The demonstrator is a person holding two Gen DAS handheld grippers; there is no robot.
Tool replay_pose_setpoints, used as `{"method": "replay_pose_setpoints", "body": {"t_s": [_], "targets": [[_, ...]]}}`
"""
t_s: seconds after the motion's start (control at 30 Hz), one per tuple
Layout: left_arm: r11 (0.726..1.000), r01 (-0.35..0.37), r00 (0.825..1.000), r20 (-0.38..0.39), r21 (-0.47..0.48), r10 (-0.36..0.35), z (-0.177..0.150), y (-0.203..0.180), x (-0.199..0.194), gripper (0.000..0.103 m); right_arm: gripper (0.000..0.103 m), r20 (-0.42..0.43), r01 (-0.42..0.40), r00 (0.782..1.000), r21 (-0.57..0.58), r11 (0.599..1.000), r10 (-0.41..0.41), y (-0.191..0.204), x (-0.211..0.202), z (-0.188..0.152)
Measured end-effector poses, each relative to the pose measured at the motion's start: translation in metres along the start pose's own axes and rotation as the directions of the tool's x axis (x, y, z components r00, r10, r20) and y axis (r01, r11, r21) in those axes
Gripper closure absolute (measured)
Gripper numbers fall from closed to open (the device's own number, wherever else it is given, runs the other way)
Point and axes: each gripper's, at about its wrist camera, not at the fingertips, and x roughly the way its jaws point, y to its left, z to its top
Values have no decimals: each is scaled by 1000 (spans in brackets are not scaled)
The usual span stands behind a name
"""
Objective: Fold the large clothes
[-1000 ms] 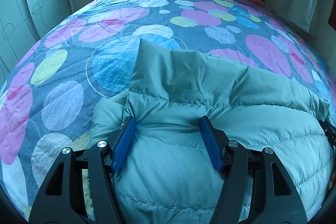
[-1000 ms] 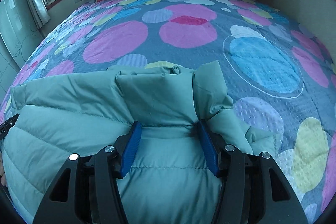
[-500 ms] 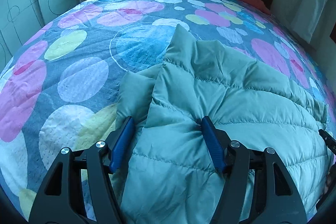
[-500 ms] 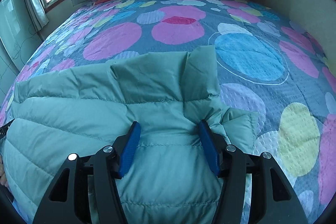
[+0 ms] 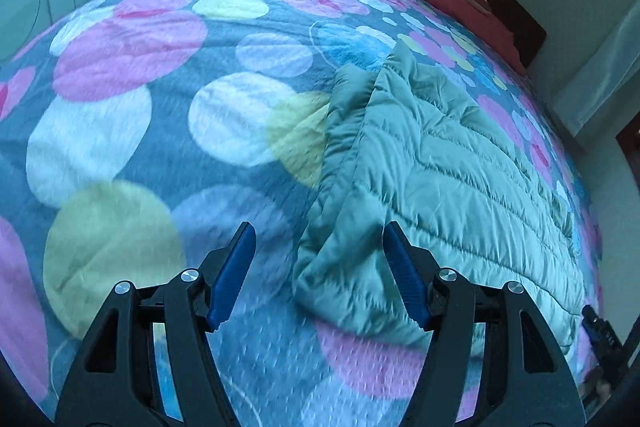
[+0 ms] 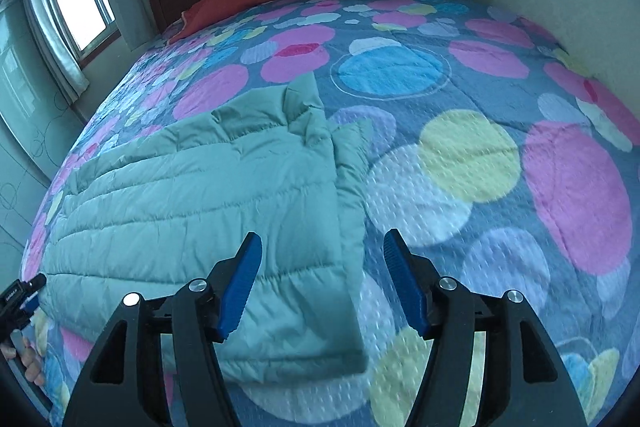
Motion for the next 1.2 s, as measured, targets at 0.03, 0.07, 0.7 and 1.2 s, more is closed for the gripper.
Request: {"method": "replay_pose_setpoints", "body": {"t_s": [0.03,0.07,0.7,1.2], "targets": [[999,22,1000,-19,-29,-22,-7,5,-1,37,40,-11,-15,1000,29,999,16,-6,-3,-7],[998,43,998,-37,-55,-45,-13,10,-2,37,40,-23,-29,999,57,998,30,-11,-5,-14],[977,143,989,59,-156,-135,-20,-2,16,89,78,6,-263,959,389,883,283,-30,32,-43],[975,142,990,32,-172,-139,-87,32,-53,95,85,-36,-280,950,335,900,309,-45,-28,-91]]}}
